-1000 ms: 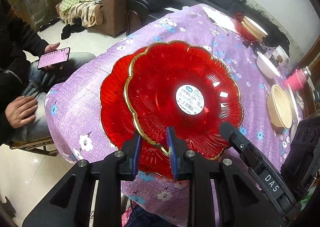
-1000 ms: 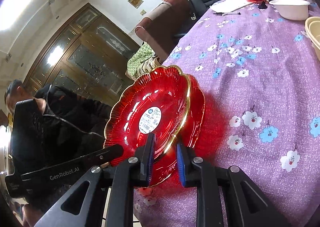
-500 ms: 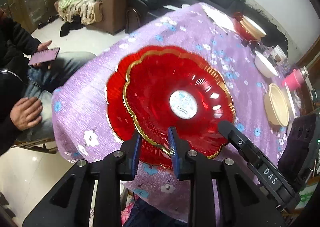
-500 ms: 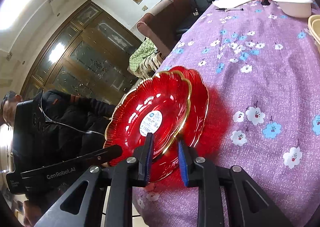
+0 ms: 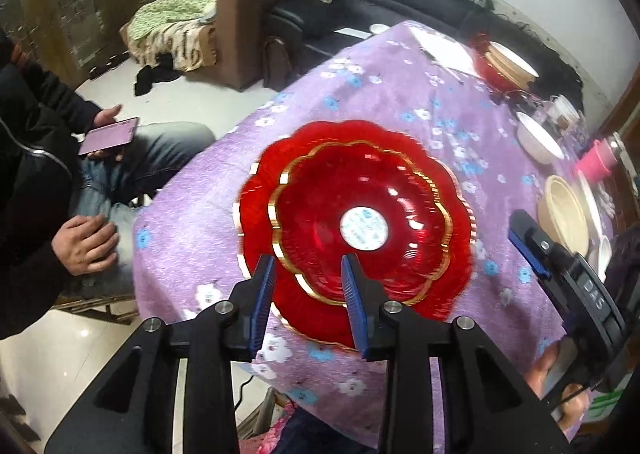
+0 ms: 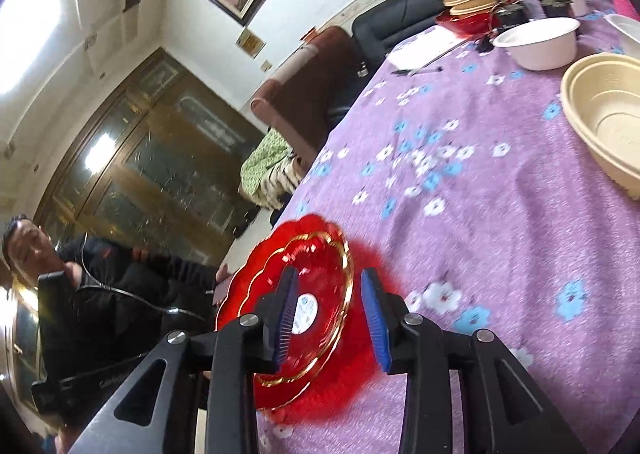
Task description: Organize plates and bowls
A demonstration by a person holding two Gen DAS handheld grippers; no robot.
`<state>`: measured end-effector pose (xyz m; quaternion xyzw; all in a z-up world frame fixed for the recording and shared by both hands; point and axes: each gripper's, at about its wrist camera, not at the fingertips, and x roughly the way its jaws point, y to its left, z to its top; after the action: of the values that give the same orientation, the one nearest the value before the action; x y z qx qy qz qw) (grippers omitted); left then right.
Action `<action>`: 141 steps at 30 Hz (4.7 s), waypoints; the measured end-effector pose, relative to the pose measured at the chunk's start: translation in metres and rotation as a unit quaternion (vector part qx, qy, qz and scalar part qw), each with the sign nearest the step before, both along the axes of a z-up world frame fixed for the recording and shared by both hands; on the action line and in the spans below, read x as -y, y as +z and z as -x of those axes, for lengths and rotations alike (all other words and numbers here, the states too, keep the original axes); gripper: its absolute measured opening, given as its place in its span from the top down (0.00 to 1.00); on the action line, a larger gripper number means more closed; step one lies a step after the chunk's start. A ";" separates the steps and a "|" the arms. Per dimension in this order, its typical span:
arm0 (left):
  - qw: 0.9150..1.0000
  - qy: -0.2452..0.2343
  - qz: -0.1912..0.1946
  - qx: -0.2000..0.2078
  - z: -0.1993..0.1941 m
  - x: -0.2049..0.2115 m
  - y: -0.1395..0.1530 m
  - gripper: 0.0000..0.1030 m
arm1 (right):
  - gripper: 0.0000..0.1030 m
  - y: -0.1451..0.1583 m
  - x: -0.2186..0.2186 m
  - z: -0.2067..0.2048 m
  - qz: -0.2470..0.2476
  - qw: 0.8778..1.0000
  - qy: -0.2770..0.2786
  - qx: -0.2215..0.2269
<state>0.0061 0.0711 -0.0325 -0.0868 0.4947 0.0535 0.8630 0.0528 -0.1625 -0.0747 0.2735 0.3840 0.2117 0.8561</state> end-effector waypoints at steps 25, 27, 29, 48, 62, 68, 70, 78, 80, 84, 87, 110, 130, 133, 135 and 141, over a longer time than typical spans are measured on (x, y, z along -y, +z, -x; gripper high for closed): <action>0.988 -0.151 0.017 0.033 -0.024 0.131 0.016 0.69 | 0.62 0.026 0.062 0.010 0.016 0.994 -0.095 0.047; 0.986 -0.166 0.019 0.026 -0.024 0.144 0.011 0.69 | 0.62 0.026 0.077 0.013 0.010 0.993 -0.112 0.046; 0.984 -0.178 0.015 0.020 -0.024 0.155 0.008 0.69 | 0.62 0.026 0.091 0.015 0.002 0.991 -0.128 0.043; 0.969 -0.230 -0.033 0.088 -0.030 0.228 0.001 0.69 | 0.55 0.040 0.168 0.077 0.090 0.963 -0.238 0.087; 0.963 -0.251 -0.032 0.097 -0.045 0.260 -0.006 0.70 | 0.52 0.033 0.200 0.106 0.127 0.950 -0.273 0.088; 0.964 -0.249 -0.027 0.091 -0.052 0.261 -0.012 0.70 | 0.52 0.031 0.197 0.104 0.137 0.950 -0.269 0.085; 0.964 -0.248 -0.026 0.089 -0.054 0.261 -0.014 0.70 | 0.52 0.031 0.197 0.100 0.138 0.949 -0.270 0.082; 0.966 -0.242 -0.024 0.091 -0.062 0.260 -0.018 0.70 | 0.50 0.026 0.200 0.098 0.137 0.949 -0.273 0.077; 0.965 -0.241 -0.025 0.098 -0.066 0.260 -0.017 0.70 | 0.50 0.024 0.202 0.097 0.132 0.950 -0.273 0.074; 0.966 -0.224 -0.027 0.126 -0.074 0.257 -0.011 0.70 | 0.50 0.025 0.200 0.096 0.135 0.950 -0.272 0.076; 0.966 -0.212 -0.033 0.147 -0.076 0.255 -0.013 0.70 | 0.50 0.023 0.200 0.095 0.138 0.950 -0.271 0.075; 0.950 -0.195 -0.054 0.237 -0.075 0.245 -0.036 0.42 | 0.47 0.022 0.191 0.089 0.158 0.949 -0.261 0.083; 0.955 -0.193 -0.046 0.219 -0.080 0.243 -0.041 0.42 | 0.47 0.021 0.191 0.088 0.161 0.949 -0.260 0.080; 0.956 -0.193 -0.044 0.218 -0.080 0.243 -0.040 0.42 | 0.47 0.021 0.191 0.088 0.161 0.949 -0.261 0.080; 0.956 -0.192 -0.045 0.218 -0.080 0.243 -0.040 0.42 | 0.47 0.021 0.191 0.088 0.161 0.949 -0.261 0.079; 0.956 -0.197 -0.043 0.215 -0.079 0.244 -0.041 0.42 | 0.47 0.020 0.191 0.088 0.164 0.948 -0.262 0.076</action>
<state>0.0854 -0.1727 -0.0734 0.0398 0.3017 -0.1162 0.9455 -0.0353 -0.3538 -0.0549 0.2036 0.2618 -0.0658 0.9411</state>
